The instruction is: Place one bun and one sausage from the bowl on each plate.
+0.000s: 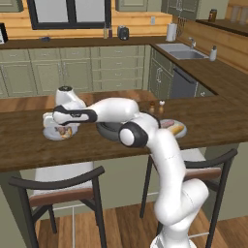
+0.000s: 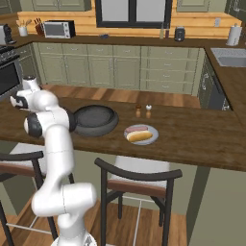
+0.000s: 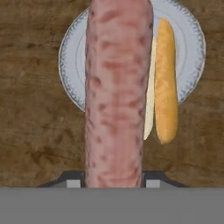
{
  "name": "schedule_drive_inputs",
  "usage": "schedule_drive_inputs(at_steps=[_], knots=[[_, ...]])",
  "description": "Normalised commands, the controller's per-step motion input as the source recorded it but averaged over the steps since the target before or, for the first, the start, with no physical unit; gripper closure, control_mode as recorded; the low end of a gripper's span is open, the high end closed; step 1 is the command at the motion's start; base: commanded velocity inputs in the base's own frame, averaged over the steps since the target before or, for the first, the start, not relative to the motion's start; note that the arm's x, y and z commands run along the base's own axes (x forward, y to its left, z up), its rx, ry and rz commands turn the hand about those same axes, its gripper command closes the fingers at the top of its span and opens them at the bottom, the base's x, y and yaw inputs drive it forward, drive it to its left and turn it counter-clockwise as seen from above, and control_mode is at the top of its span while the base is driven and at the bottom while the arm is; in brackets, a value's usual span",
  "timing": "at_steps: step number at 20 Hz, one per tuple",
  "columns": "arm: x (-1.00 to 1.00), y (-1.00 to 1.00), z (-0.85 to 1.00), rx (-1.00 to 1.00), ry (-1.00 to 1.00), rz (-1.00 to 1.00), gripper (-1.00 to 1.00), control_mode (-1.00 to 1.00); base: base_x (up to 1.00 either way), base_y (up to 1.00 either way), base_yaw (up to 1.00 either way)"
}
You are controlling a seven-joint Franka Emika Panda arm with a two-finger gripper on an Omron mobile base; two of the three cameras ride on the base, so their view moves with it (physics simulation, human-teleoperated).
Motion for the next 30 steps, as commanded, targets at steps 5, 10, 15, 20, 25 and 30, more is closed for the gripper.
schedule_drive_inputs(at_steps=[5,10,15,20,25,30], knots=[[0.66,0.57,-0.07,0.00,-0.13,-0.20,-1.00,-1.00,0.00,0.00,0.00],[0.19,-0.27,0.00,0.00,-0.04,-0.11,-1.00,-1.00,0.00,0.00,0.00],[-0.72,-0.91,0.10,0.10,-0.07,-0.03,-1.00,-1.00,0.00,0.00,0.00],[-1.00,-1.00,0.13,0.13,-0.13,0.00,-1.00,-1.00,0.00,0.00,0.00],[-1.00,-1.00,0.20,0.11,-0.09,0.00,-1.00,-1.00,0.00,0.00,0.00],[-1.00,-1.00,0.17,0.11,-0.09,0.00,-1.00,-1.00,0.00,0.00,0.00]])
